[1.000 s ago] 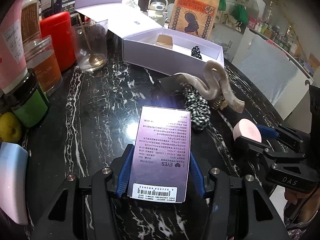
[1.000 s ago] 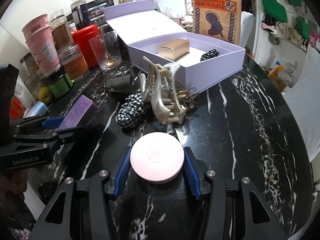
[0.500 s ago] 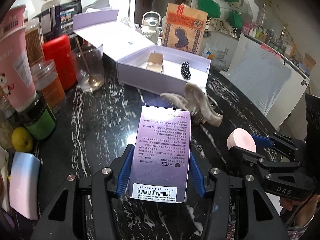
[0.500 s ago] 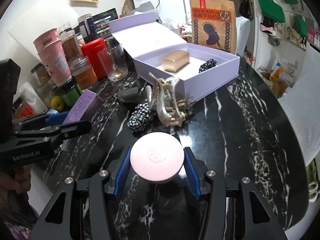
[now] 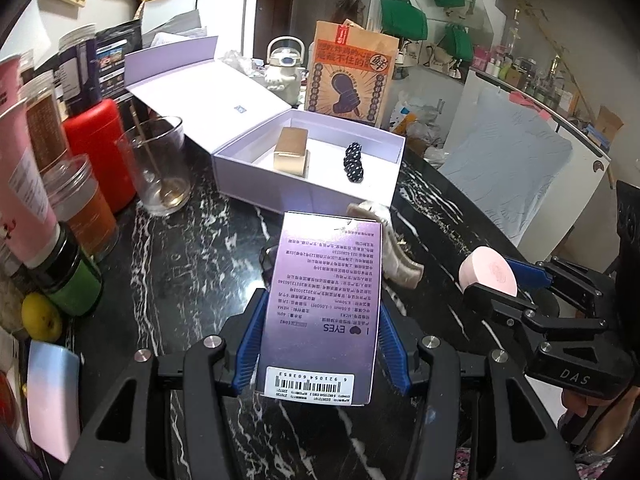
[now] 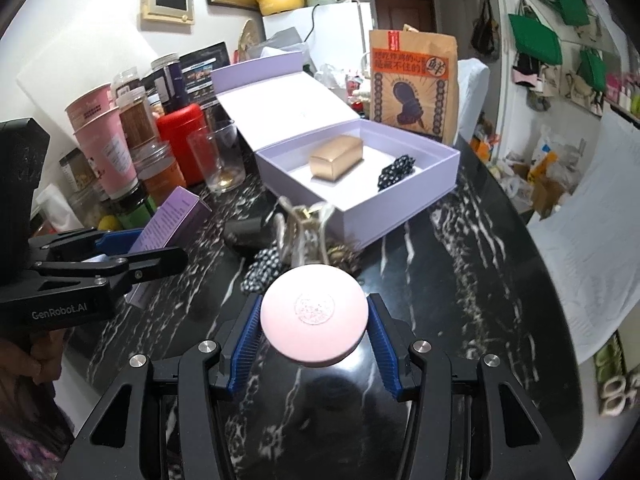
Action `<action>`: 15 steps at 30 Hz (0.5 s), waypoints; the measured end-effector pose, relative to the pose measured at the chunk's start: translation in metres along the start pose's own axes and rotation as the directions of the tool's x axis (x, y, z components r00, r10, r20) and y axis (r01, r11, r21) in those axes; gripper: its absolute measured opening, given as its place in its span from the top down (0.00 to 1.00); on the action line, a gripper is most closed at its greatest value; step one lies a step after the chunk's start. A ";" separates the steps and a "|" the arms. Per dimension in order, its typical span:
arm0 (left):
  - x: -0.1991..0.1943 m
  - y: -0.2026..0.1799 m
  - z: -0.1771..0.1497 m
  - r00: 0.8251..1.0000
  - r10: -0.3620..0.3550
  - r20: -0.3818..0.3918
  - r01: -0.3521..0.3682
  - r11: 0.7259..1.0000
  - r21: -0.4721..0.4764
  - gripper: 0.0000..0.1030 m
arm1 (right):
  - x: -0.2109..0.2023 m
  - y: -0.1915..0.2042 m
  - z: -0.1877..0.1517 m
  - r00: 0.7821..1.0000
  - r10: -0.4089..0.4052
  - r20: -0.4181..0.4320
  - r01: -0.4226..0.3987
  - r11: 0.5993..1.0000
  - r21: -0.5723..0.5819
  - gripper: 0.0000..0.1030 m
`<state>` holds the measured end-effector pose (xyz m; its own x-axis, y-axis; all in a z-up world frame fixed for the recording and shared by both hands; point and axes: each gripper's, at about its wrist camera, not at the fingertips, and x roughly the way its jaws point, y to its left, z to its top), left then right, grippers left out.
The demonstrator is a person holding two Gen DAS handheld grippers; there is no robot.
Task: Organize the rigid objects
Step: 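Carry the purple box and pink compact toward the lavender box with both grippers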
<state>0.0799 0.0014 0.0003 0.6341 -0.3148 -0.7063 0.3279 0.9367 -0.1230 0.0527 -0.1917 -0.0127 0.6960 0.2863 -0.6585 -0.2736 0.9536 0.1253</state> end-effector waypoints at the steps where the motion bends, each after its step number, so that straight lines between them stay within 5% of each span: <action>1: 0.001 0.000 0.002 1.000 0.000 -0.001 0.000 1.000 0.003 0.49 | 0.000 -0.001 0.003 1.000 -0.005 0.003 0.005 1.000 0.001 0.51; 15: 0.021 0.004 0.046 1.000 0.024 -0.004 -0.023 0.999 0.031 0.49 | 0.010 -0.010 0.038 0.999 -0.031 0.027 0.031 0.999 -0.029 0.51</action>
<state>0.1267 -0.0082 0.0172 0.6388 -0.2919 -0.7118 0.3346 0.9386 -0.0846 0.0876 -0.1947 0.0074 0.7216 0.2594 -0.6418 -0.2710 0.9590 0.0830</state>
